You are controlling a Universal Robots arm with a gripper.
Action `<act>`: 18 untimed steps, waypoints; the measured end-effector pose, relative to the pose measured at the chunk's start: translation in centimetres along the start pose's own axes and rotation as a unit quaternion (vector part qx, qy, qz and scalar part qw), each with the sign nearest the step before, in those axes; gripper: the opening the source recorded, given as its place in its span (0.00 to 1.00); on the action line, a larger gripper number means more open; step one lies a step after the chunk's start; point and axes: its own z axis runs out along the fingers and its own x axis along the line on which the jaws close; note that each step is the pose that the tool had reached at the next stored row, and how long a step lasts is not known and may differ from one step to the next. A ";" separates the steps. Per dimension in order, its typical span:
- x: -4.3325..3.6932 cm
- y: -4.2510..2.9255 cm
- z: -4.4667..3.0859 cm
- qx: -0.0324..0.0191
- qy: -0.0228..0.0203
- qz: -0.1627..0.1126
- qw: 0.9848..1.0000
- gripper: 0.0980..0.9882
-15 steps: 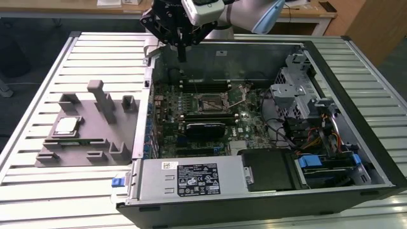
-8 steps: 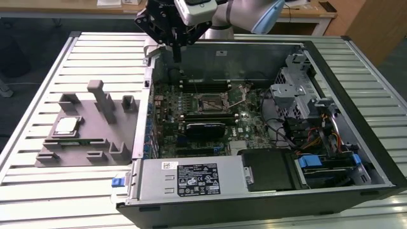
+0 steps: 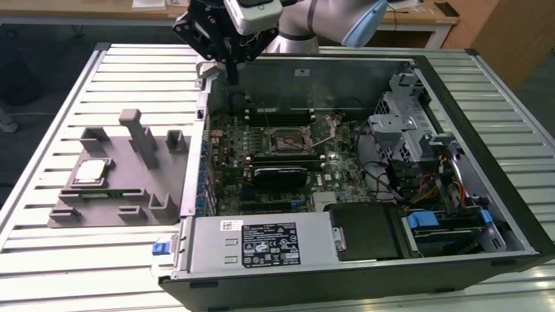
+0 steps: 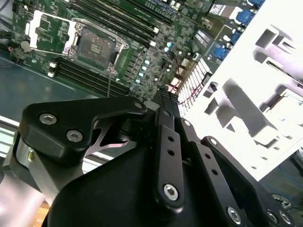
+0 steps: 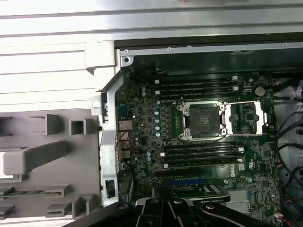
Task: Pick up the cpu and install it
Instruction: 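Reach for the cpu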
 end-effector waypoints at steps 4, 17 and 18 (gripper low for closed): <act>0.51 -0.04 -0.01 0.000 0.000 0.000 1.000 0.01; 2.33 -0.18 -0.04 0.000 0.000 0.000 1.000 0.01; 2.48 -0.19 -0.04 0.000 0.000 0.000 1.000 0.01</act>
